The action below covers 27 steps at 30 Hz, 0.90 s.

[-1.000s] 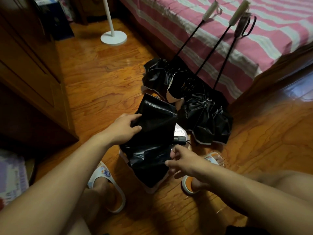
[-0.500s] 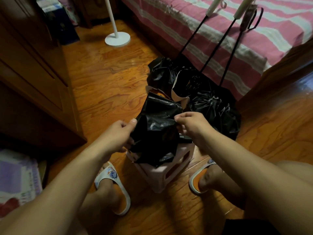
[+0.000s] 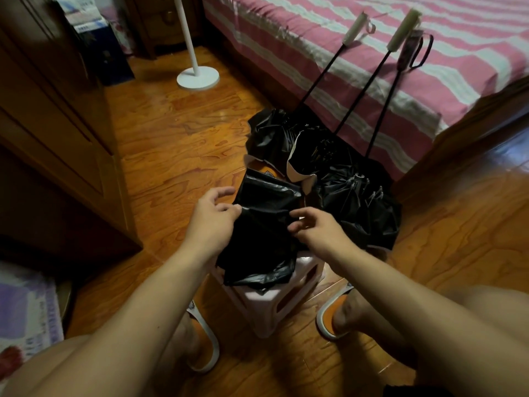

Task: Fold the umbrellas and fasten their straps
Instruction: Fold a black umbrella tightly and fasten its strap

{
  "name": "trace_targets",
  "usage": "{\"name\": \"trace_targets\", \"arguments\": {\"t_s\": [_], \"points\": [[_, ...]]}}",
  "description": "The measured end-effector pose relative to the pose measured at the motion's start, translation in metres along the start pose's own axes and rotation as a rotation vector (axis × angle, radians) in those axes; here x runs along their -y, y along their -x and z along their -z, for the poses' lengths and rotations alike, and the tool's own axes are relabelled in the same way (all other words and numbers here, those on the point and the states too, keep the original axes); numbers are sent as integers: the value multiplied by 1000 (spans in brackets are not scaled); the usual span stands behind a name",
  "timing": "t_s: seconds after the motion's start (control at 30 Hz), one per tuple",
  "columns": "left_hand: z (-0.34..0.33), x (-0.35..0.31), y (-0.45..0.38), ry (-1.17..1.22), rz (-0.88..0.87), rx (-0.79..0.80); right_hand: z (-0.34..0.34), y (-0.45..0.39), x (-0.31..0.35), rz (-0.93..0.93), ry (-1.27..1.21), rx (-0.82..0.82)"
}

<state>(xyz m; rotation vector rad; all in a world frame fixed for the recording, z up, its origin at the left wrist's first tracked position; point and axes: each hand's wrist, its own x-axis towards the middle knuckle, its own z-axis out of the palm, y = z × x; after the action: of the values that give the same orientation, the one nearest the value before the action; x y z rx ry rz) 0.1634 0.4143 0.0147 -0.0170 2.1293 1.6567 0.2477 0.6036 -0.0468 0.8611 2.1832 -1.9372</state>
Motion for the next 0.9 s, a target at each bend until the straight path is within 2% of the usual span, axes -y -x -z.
{"name": "trace_targets", "arguments": {"t_s": [0.23,0.47,0.6,0.73,0.9], "points": [[3,4,-4,8,54,21,4,2,-5,146,114,24],[6,5,0,27,36,102,1,-3,-6,178,230,109],[6,3,-1,40,40,116,0,-3,-1,154,33,154],[8,-1,-6,106,35,36,4,-1,4,164,-189,143],[6,-3,-6,175,-20,0,6,5,9,215,-164,20]]}}
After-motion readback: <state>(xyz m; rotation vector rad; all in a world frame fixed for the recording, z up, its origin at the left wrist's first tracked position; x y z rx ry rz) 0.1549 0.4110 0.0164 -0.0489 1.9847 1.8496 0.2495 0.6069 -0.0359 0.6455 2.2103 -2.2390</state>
